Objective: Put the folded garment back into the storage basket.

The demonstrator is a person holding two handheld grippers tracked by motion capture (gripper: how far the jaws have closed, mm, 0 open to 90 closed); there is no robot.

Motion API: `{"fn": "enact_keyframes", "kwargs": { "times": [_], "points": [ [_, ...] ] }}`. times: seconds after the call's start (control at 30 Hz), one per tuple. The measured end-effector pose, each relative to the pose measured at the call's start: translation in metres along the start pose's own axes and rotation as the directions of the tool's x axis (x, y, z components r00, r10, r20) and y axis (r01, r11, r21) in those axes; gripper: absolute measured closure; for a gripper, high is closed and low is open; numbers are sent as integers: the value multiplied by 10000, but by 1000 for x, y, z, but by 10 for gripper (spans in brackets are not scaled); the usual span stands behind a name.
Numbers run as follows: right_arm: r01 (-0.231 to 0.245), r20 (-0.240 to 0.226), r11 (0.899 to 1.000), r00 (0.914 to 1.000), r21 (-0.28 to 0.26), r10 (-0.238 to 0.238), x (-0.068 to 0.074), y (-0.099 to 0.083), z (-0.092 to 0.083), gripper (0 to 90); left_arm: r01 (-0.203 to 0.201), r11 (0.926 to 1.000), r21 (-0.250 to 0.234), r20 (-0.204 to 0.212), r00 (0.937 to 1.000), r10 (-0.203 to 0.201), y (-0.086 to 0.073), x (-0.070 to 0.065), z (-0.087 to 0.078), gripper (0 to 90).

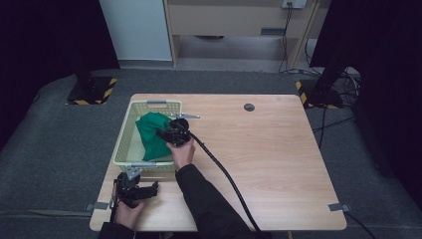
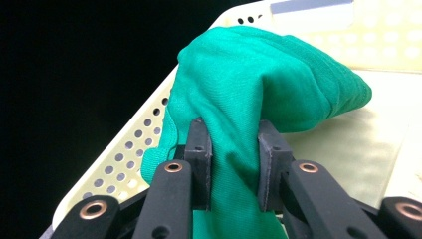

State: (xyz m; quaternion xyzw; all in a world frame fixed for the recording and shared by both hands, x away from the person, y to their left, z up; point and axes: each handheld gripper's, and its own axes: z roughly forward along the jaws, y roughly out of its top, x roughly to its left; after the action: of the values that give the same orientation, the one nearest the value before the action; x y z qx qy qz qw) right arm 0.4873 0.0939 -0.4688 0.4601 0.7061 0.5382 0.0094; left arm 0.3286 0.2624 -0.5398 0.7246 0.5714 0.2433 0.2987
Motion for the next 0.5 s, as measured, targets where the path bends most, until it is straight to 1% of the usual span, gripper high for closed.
{"fn": "enact_keyframes", "kwargs": {
  "times": [0.2,0.37,0.5],
  "points": [
    [138,80,9998,9999,164,-140,-2,-2,3,704,3,10000,3,1,10000,-3,0,0,0,0],
    [159,25,9996,9999,253,-160,-5,-3,5,637,4,10000,2,1,10000,-4,0,0,0,0],
    [249,260,9996,9993,114,-252,-5,-1,2,555,2,10000,2,2,10000,-2,0,0,0,0]
  ]
}}
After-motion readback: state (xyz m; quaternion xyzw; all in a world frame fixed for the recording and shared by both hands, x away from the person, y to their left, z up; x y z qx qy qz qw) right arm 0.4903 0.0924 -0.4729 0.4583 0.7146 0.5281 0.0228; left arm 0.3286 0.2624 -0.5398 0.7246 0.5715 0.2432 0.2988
